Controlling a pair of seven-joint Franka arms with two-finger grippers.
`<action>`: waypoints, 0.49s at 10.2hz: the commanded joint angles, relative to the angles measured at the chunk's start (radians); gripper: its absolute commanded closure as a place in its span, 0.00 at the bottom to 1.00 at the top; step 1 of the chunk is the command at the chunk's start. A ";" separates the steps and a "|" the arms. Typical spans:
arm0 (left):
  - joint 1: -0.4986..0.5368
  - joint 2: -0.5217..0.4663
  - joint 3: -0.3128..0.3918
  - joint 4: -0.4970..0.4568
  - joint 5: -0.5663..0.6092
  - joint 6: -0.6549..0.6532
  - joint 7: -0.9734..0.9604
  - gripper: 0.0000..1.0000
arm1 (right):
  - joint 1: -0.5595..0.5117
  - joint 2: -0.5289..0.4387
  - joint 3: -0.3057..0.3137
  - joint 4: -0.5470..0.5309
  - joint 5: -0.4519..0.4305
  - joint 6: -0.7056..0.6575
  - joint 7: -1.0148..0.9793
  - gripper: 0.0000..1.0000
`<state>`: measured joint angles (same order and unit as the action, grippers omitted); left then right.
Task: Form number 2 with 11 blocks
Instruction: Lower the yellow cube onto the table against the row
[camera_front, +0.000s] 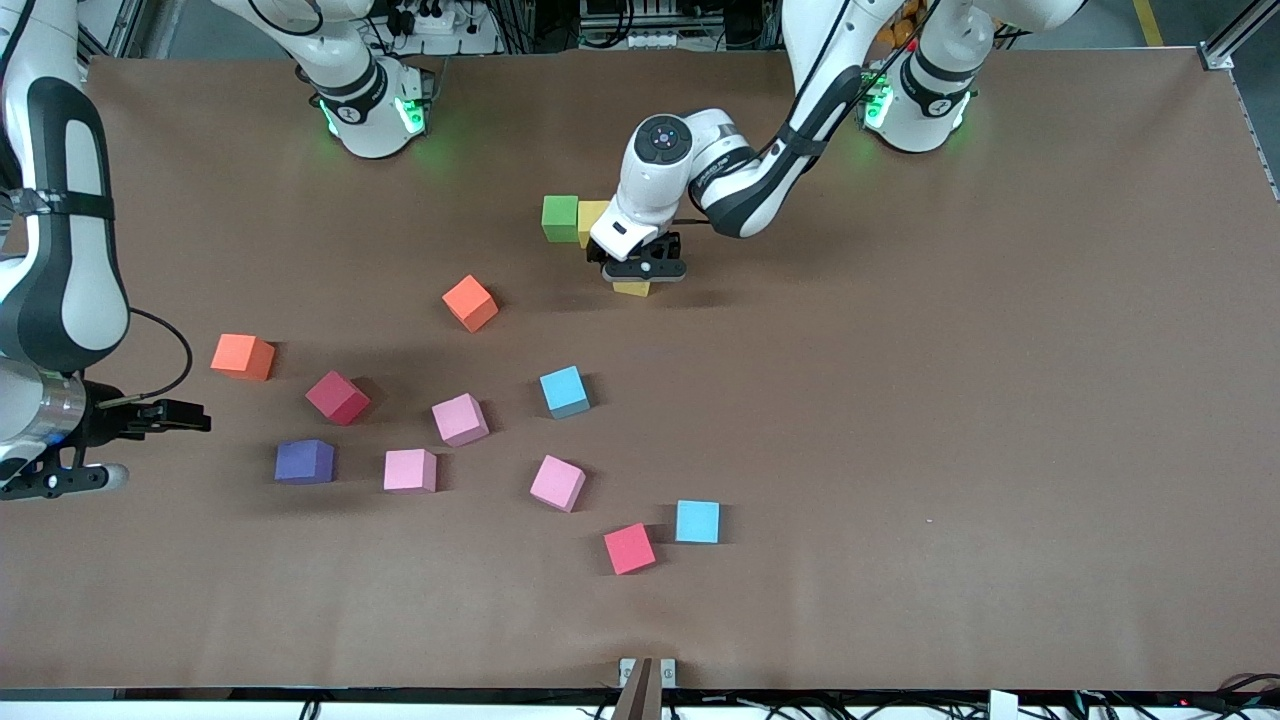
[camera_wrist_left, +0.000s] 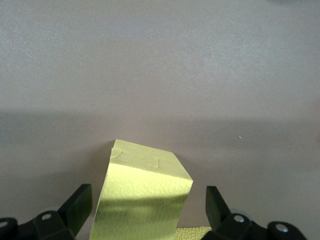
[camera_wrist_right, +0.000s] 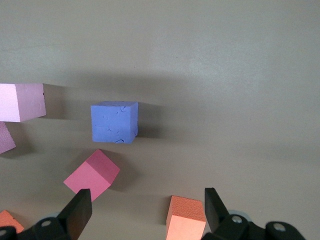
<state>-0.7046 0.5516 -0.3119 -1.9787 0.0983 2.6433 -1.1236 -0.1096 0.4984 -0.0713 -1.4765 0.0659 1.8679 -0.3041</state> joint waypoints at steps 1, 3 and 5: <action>0.001 -0.006 -0.003 -0.009 0.035 0.012 -0.076 0.00 | -0.012 0.002 0.010 0.005 0.019 -0.001 -0.016 0.00; 0.001 -0.005 -0.003 -0.012 0.035 0.012 -0.155 0.00 | -0.012 0.002 0.010 0.005 0.020 -0.001 -0.016 0.00; 0.001 -0.002 -0.003 -0.009 0.037 0.012 -0.261 0.00 | -0.012 0.002 0.010 0.005 0.019 -0.001 -0.016 0.00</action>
<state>-0.7051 0.5534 -0.3119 -1.9796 0.0994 2.6433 -1.3034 -0.1096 0.4984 -0.0713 -1.4765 0.0660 1.8679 -0.3043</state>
